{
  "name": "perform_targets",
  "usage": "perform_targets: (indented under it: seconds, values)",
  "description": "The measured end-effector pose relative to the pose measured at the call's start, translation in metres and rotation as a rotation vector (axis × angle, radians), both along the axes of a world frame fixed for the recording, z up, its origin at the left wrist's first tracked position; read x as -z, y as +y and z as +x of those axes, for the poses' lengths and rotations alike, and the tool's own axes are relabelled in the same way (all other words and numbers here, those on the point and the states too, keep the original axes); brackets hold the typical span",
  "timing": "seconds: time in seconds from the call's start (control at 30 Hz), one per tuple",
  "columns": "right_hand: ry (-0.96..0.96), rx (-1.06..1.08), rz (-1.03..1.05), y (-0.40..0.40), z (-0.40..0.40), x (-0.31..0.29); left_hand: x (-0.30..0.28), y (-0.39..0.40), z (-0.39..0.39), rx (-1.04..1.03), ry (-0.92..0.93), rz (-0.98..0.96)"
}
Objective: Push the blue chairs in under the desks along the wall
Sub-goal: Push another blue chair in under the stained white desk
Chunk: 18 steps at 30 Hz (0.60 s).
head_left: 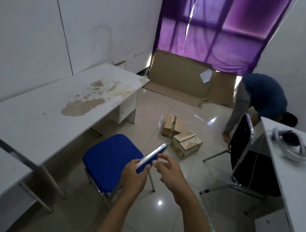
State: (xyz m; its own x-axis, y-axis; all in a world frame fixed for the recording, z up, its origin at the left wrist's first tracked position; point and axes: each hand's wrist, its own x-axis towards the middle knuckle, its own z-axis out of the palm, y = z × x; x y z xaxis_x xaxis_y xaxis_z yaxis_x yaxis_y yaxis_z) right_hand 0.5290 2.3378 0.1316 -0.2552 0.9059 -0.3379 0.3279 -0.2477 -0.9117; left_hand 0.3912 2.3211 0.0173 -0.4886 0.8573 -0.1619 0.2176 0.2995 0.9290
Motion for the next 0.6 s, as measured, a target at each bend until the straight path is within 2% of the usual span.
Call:
perform_targets:
  seconds: [0.07,0.13,0.27,0.37,0.47,0.6]
  values:
    - [-0.064,-0.065,-0.007,0.038,0.003,0.000,0.006,0.031,-0.002,-0.076,0.103,-0.138]
    - [-0.116,-0.107,0.016,0.077,0.004,0.004,0.014,0.061,-0.006,-0.095,0.114,-0.222]
    - [-0.177,-0.107,0.055,0.137,-0.003,0.031,0.020,0.105,-0.016,-0.108,0.123,-0.284]
    - [-0.254,-0.200,0.087,0.172,-0.021,0.061,0.029,0.127,-0.031,-0.148,0.063,-0.285]
    - [-0.429,-0.418,0.156,0.206,-0.043,0.101,0.051,0.137,-0.041,-0.256,0.026,-0.333]
    - [-0.785,-0.751,0.344,0.223,-0.052,0.150,0.073,0.138,-0.044,-0.368,0.058,-0.402]
